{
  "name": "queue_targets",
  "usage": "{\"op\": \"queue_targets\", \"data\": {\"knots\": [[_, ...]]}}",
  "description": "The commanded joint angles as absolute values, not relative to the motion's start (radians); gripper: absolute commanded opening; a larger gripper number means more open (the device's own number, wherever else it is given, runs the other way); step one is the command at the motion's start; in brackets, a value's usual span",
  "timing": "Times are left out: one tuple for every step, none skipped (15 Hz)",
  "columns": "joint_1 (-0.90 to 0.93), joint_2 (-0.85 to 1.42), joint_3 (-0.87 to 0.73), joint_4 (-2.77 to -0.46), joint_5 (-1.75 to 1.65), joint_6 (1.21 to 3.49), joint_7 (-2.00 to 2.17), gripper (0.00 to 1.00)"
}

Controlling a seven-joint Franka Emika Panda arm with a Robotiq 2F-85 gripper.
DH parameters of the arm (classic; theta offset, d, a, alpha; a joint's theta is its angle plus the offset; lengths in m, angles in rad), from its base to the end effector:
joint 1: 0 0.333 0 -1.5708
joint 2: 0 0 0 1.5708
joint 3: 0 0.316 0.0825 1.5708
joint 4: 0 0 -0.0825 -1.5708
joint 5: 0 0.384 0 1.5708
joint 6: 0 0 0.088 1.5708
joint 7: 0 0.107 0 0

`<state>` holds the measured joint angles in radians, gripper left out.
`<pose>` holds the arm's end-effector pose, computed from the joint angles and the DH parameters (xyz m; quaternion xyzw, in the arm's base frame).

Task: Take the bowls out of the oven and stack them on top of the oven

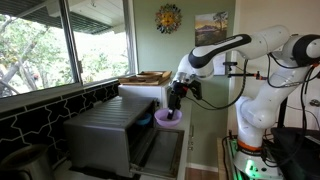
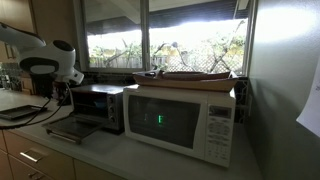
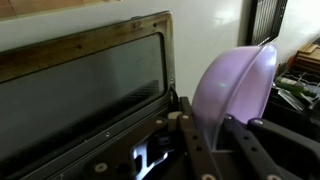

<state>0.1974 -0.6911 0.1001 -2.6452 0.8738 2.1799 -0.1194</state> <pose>0.3402 0.1359 0.4868 -0.9330 0.0163 -0.0804 0.3503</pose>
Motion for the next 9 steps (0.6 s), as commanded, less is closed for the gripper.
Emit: {"op": "queue_targets", "data": {"knots": [[0.19, -0.697, 0.104, -2.643, 0.874, 2.168, -0.121, 0.17], [0.203, -0.68, 0.102, -2.638, 0.9, 2.182, -0.14, 0.04], [0.198, -0.665, 0.114, -2.626, 0.918, 2.221, -0.136, 0.04], [0.193, -0.656, 0.119, -2.613, 0.934, 2.258, -0.131, 0.04], [0.185, -0.645, 0.128, -2.591, 0.953, 2.313, -0.115, 0.04], [0.184, -0.634, 0.134, -2.575, 0.969, 2.358, -0.107, 0.04], [0.174, -0.614, 0.148, -2.552, 0.971, 2.41, -0.078, 0.04], [0.171, -0.598, 0.156, -2.535, 0.971, 2.45, -0.056, 0.04], [0.161, -0.57, 0.175, -2.515, 0.955, 2.49, -0.013, 0.04]]}}
